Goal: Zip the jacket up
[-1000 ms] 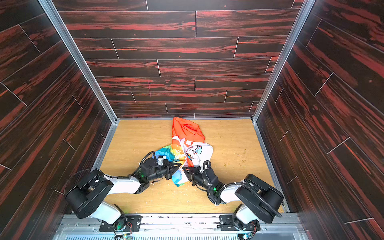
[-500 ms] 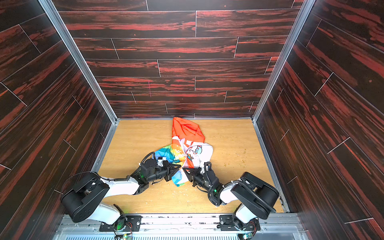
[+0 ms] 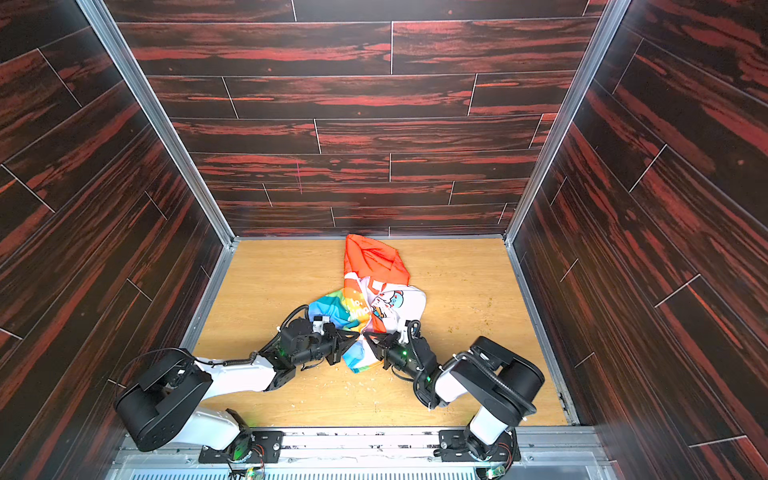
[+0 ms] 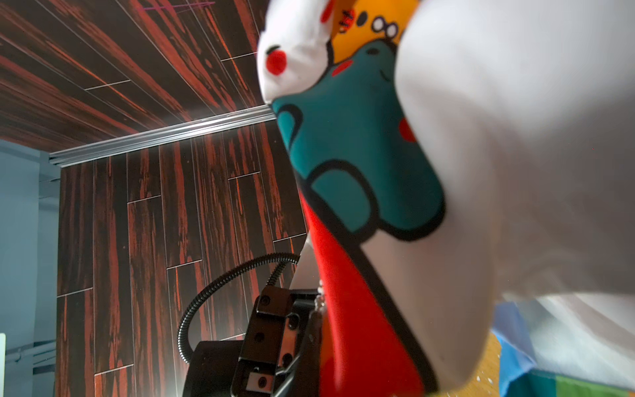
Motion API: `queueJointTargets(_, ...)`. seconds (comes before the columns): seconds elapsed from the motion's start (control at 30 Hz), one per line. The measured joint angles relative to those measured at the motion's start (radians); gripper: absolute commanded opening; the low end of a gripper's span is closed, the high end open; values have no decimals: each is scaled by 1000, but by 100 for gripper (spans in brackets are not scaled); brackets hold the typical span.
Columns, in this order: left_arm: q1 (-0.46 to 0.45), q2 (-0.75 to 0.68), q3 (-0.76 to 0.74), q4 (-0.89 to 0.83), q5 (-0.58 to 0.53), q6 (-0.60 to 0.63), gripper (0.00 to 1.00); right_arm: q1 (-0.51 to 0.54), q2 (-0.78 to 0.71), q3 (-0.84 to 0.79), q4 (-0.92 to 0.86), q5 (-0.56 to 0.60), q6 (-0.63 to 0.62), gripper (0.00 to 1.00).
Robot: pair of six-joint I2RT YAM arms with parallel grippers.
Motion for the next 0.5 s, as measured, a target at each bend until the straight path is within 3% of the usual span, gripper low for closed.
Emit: queueJointTargets(0.5, -3, 6, 4, -15, -1, 35, 0, -20, 51, -12, 76, -39, -3, 0)
